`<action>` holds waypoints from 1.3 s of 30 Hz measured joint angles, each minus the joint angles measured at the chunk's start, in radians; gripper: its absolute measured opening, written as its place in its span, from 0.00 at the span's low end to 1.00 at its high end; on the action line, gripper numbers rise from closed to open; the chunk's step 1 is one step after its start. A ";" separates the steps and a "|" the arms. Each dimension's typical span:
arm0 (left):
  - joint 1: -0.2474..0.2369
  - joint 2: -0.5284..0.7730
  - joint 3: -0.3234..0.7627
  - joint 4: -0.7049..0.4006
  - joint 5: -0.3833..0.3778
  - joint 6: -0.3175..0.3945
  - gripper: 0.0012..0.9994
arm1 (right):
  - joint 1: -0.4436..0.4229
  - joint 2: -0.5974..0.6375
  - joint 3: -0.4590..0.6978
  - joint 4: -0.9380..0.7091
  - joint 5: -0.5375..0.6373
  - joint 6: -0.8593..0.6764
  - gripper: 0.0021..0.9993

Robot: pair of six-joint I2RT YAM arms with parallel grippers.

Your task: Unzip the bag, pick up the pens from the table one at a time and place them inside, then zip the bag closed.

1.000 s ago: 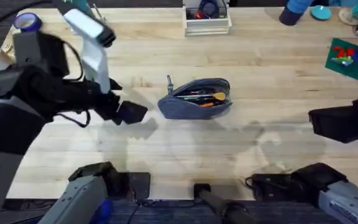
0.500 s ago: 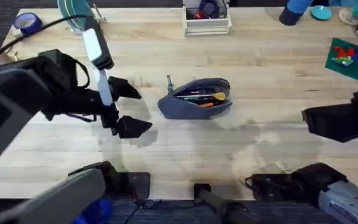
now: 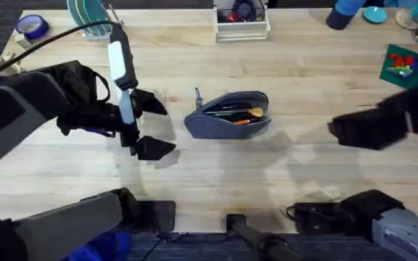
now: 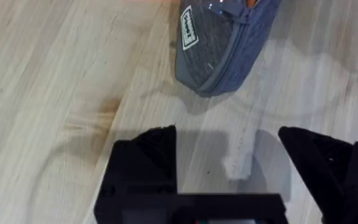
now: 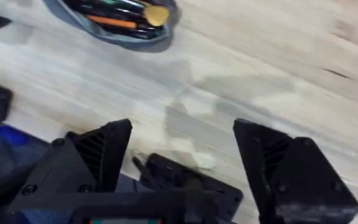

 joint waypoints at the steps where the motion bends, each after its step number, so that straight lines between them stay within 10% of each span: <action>1: 0.000 0.000 0.000 0.000 0.000 0.011 0.99 | 0.000 0.016 0.000 0.003 -0.015 0.000 1.00; 15: 0.054 0.000 0.000 0.017 0.065 0.111 0.99 | 0.151 0.185 0.000 0.217 -0.108 0.142 1.00; 22: 0.131 0.000 0.000 0.017 0.099 0.114 0.99 | 0.347 0.276 0.000 0.320 0.001 0.291 0.99; 39: 0.133 0.000 0.000 0.013 0.123 0.133 0.99 | 0.577 0.601 0.000 0.598 0.166 0.603 1.00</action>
